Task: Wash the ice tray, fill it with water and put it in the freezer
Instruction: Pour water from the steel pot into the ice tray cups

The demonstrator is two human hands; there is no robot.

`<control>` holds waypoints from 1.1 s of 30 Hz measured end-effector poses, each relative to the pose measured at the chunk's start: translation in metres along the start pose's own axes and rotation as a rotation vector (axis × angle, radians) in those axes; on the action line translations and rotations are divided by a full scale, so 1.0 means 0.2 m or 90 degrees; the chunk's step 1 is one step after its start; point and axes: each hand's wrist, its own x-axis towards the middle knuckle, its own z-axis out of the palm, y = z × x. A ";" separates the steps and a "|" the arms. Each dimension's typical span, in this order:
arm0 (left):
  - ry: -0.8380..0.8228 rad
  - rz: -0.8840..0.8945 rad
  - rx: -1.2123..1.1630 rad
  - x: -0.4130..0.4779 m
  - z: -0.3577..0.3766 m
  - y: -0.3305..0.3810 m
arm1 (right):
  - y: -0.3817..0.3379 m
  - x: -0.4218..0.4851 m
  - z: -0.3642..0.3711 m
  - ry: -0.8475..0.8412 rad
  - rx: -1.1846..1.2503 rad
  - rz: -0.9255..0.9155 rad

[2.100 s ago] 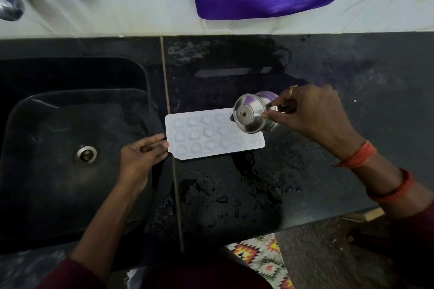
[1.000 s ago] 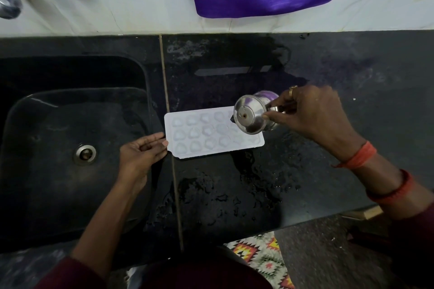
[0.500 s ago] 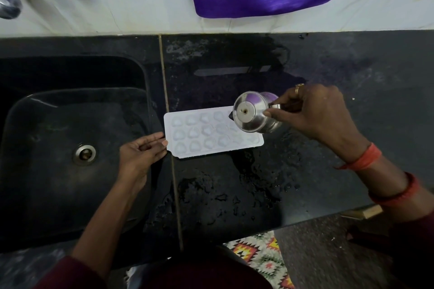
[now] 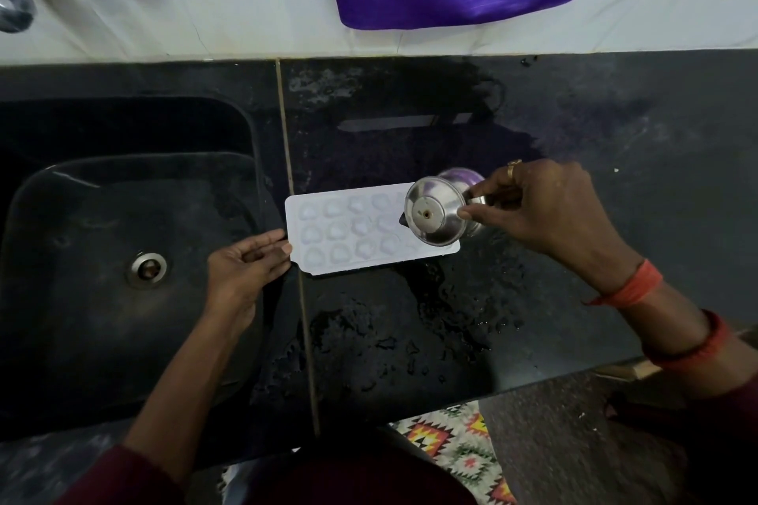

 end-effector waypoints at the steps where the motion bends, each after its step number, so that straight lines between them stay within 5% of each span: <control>1: -0.001 0.002 0.000 0.00 0.00 0.00 | 0.00 0.00 0.00 -0.004 0.001 0.001; 33: 0.005 -0.002 0.000 0.01 -0.01 -0.01 | 0.01 -0.01 0.00 0.006 -0.018 -0.038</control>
